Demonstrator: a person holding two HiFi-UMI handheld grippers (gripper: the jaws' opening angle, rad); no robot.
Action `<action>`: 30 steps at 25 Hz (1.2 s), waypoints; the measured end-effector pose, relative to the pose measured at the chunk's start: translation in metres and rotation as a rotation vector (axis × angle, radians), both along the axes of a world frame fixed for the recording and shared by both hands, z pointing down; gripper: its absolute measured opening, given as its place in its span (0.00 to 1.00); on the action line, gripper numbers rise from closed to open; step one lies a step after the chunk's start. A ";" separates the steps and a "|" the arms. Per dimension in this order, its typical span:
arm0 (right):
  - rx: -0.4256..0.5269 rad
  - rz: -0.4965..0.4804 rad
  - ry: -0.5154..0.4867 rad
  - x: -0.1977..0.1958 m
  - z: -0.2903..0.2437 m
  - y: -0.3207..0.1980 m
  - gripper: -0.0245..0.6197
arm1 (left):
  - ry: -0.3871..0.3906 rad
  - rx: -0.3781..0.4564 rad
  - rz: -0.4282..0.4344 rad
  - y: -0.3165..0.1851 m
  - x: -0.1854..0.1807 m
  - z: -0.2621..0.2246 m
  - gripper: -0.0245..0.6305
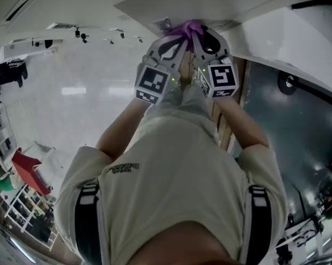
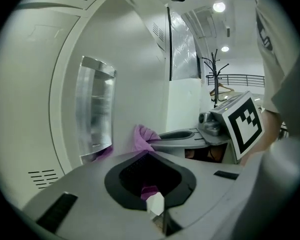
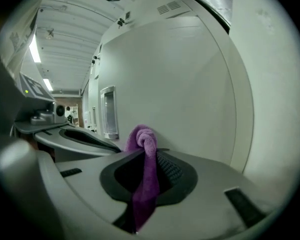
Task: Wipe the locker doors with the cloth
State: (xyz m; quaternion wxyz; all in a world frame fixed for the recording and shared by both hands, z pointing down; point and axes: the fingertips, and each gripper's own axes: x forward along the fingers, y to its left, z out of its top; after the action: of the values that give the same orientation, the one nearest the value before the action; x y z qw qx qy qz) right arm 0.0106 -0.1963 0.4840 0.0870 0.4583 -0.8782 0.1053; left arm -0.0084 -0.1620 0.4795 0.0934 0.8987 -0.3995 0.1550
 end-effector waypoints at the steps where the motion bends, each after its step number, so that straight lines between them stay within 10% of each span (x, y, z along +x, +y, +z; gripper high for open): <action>1: 0.000 0.020 0.004 0.007 0.000 -0.003 0.11 | -0.003 0.007 0.007 -0.001 0.005 0.000 0.04; 10: -0.007 0.273 0.036 0.089 0.010 -0.026 0.11 | -0.017 0.049 0.092 -0.001 0.042 -0.007 0.04; 30: 0.009 0.281 -0.005 0.087 -0.003 -0.019 0.11 | 0.003 0.030 0.143 -0.007 0.057 -0.010 0.04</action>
State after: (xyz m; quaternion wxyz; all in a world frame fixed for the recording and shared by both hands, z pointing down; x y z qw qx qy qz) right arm 0.0981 -0.2155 0.4814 0.0672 0.5771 -0.8060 0.1134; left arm 0.0485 -0.1687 0.4697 0.0690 0.9265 -0.3363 0.1541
